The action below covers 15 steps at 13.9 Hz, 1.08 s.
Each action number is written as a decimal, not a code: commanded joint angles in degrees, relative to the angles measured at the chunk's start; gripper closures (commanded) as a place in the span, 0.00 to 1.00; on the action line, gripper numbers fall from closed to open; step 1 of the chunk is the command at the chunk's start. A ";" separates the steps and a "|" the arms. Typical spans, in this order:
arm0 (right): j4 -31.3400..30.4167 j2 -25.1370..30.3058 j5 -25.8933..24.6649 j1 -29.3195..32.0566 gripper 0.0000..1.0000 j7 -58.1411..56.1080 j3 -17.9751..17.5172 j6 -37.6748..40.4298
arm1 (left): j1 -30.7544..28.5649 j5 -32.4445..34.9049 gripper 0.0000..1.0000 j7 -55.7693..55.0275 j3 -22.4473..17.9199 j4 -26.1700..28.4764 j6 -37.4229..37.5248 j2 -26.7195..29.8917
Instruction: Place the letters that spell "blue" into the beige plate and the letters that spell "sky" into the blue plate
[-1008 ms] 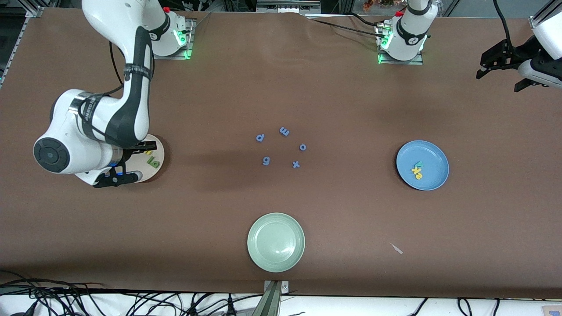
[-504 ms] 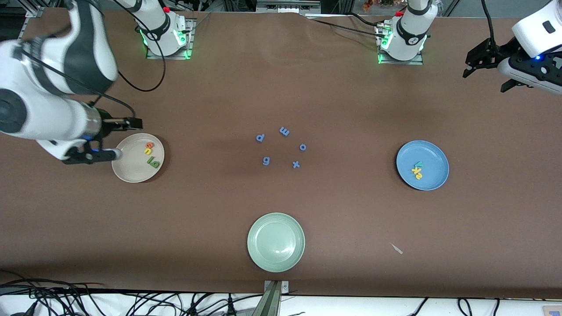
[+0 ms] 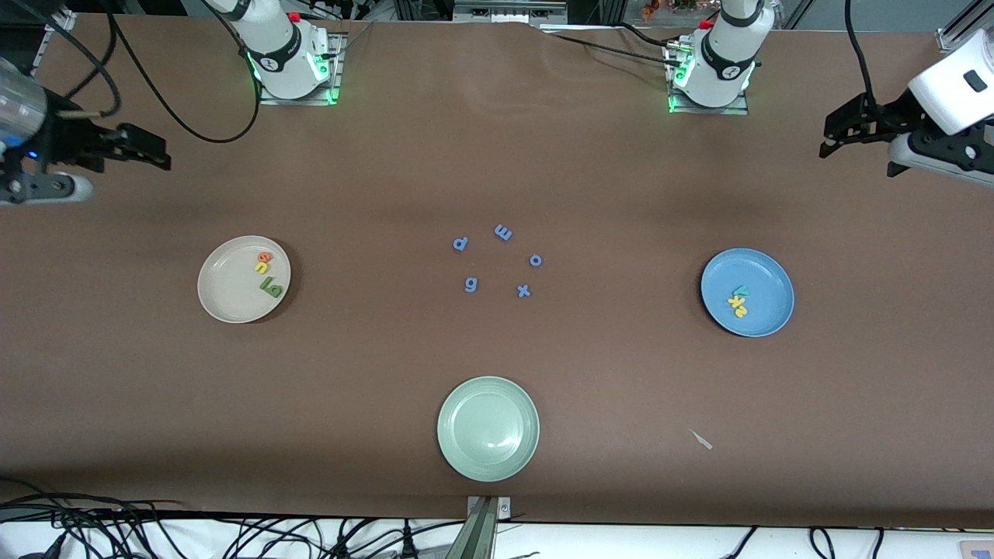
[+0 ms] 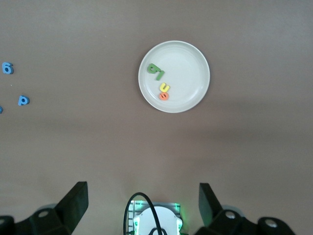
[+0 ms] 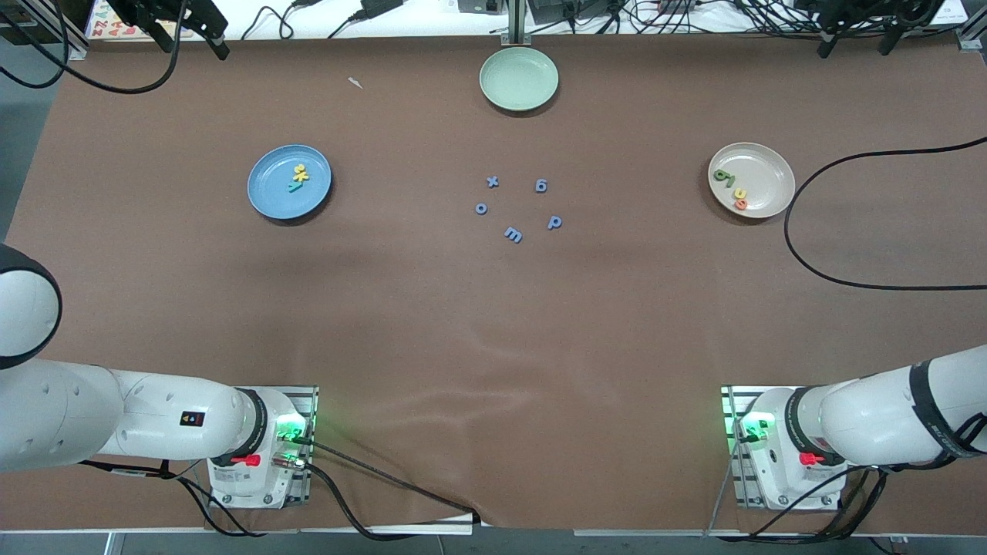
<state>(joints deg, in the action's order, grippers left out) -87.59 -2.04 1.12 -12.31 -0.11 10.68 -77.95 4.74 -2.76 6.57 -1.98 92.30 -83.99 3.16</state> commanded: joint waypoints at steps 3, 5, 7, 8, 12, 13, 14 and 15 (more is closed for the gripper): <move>-2.93 1.08 -1.20 2.91 0.00 1.17 -2.25 -3.95 | -0.43 -0.23 0.00 -5.95 -0.13 -2.30 1.37 -1.75; -3.46 0.90 -1.29 2.91 0.00 1.17 -2.07 -6.24 | -0.35 -0.41 0.00 -6.47 -0.13 -2.21 1.37 -1.75; -3.38 0.63 -1.21 2.91 0.00 1.26 -1.98 -7.48 | -0.35 -0.49 0.00 -6.57 -0.13 -1.95 1.46 -1.75; -3.29 0.63 -1.29 2.73 0.00 1.26 -2.07 -7.83 | -0.52 -0.49 0.00 -6.48 -0.13 -1.77 1.46 -1.75; -3.02 0.28 -1.20 2.73 0.00 1.26 -2.07 -7.75 | -0.88 -0.49 0.00 -6.48 -0.04 -1.51 1.72 -1.67; -3.02 0.28 -1.20 2.73 0.00 1.26 -2.07 -7.57 | -0.88 -0.58 0.00 -6.48 -0.04 -1.42 1.72 -1.58; -3.02 0.28 -1.20 2.73 0.00 1.26 -2.07 -7.40 | -0.88 -0.58 0.00 -6.48 -0.04 -1.42 1.72 -1.58; -3.02 0.28 -1.20 2.73 0.00 1.26 -2.07 -7.40 | -0.88 -0.58 0.00 -6.48 -0.13 -1.42 1.72 -1.58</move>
<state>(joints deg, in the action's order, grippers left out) -90.44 -1.97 0.80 -10.24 0.22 9.53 -85.18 4.20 -2.76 0.48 -2.22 92.21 -83.40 1.99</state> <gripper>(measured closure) 0.000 0.000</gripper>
